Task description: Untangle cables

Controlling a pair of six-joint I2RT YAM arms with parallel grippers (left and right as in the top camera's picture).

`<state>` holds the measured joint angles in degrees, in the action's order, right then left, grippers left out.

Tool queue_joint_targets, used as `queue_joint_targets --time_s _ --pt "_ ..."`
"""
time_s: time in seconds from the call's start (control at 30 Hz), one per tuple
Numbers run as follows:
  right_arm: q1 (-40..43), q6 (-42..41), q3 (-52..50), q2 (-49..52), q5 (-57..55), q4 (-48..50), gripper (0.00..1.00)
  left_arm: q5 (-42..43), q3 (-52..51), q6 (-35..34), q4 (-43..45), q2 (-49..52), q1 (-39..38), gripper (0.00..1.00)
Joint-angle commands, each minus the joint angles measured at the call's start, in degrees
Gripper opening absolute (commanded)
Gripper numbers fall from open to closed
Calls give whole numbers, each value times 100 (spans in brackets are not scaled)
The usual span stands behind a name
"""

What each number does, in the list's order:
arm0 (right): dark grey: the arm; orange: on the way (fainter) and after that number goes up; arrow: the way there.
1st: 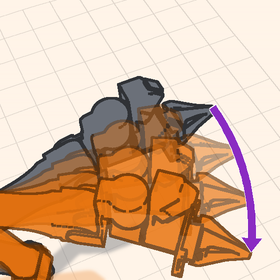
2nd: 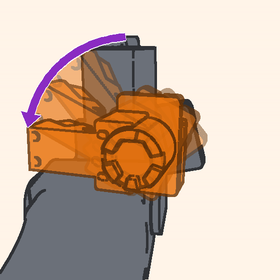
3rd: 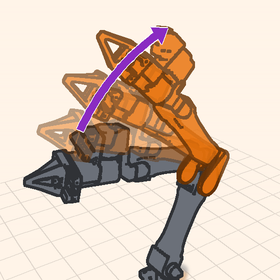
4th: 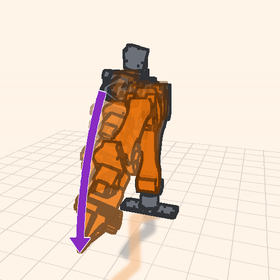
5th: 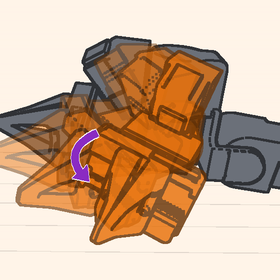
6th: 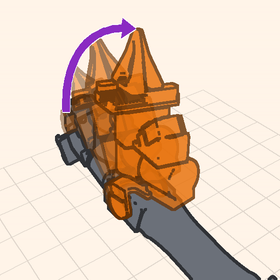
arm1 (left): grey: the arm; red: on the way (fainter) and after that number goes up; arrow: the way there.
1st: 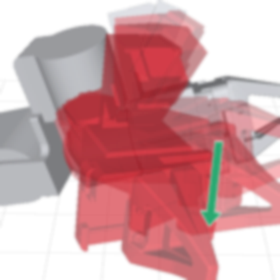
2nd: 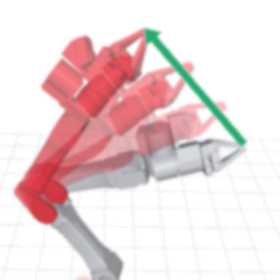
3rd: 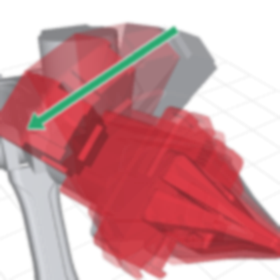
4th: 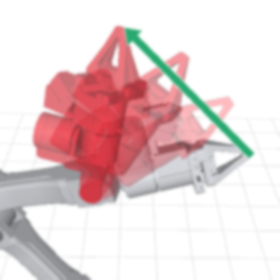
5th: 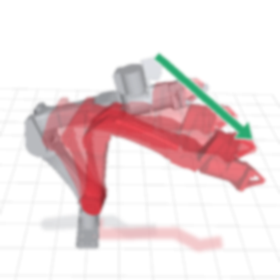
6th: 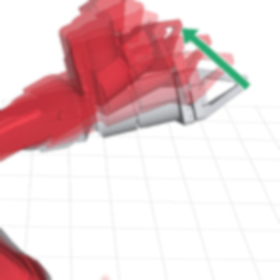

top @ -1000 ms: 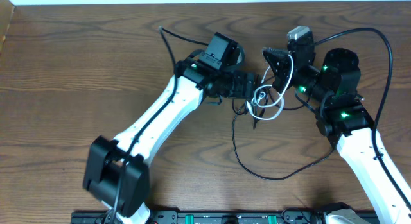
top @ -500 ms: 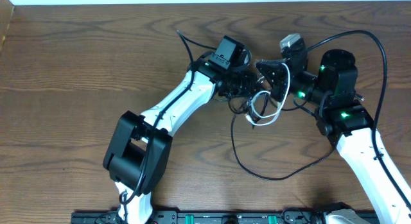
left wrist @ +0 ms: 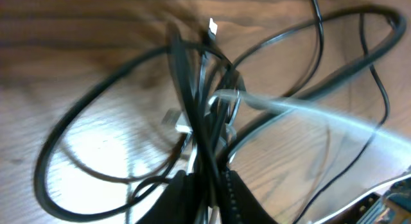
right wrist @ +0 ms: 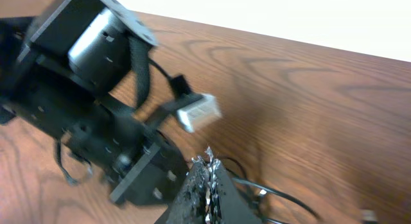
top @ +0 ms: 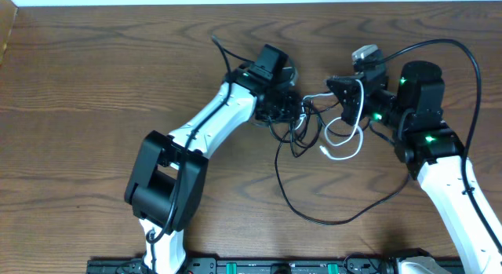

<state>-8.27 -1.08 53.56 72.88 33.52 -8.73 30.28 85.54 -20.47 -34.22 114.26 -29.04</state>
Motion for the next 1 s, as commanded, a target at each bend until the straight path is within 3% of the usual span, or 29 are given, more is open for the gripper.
queue_joint_targets --time_s 0.0,0.23,0.4,0.53,0.83,0.97 --pt "205 118 118 -350 -59 11 1 15 103 317 -162 83 352 8" --pt "245 164 118 -870 -59 271 1 -37 76 588 -391 85 669 7" --pt "245 160 118 -1316 -94 894 1 -640 -31 588 -396 85 680 8" --pt "247 164 118 -1606 -649 1021 1 -592 -46 588 -463 83 713 7" --pt "267 275 118 -1591 -855 225 1 1786 -46 1187 -426 28 1104 10" --pt "267 354 118 -1255 -1045 -199 1 2424 -46 1399 -413 28 1246 7"
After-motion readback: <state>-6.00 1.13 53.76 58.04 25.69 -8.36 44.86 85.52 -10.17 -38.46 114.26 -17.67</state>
